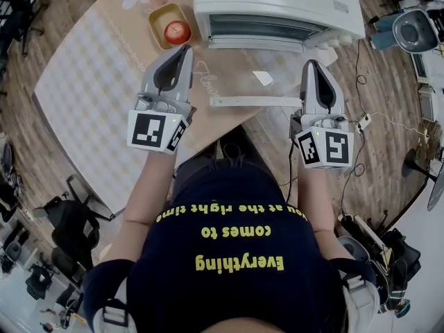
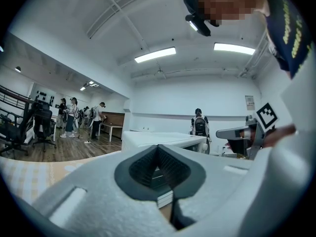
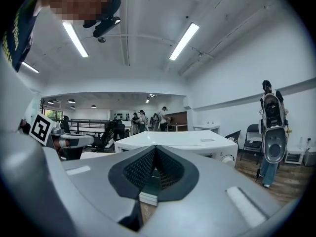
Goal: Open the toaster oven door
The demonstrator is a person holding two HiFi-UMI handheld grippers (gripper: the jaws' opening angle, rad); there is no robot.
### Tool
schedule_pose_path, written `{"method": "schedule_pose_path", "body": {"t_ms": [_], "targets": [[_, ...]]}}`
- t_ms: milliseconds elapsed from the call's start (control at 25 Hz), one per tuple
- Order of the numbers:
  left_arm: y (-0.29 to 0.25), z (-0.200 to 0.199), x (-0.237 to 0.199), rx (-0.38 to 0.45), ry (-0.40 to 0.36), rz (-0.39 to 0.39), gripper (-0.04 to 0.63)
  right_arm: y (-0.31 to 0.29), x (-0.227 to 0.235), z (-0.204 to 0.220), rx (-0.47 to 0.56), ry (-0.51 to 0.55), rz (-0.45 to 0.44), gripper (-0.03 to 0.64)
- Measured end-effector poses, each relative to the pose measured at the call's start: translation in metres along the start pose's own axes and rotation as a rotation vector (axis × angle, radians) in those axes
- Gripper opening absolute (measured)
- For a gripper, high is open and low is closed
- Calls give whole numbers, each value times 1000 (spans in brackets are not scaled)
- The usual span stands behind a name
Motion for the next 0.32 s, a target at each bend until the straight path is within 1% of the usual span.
{"method": "schedule_pose_path", "body": {"t_ms": [320], "targets": [[1, -3, 3, 1, 2, 16, 0, -1, -2, -5, 8, -11, -6, 11]]}}
Point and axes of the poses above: the fingertips, and each gripper's own axes: y backward along the fingers, x to its right, z out of its underside, the point moved 1 cm from there along y, backward along the fingers, and after that the axes turned 9 degrees about z, right-handed, at the moved point
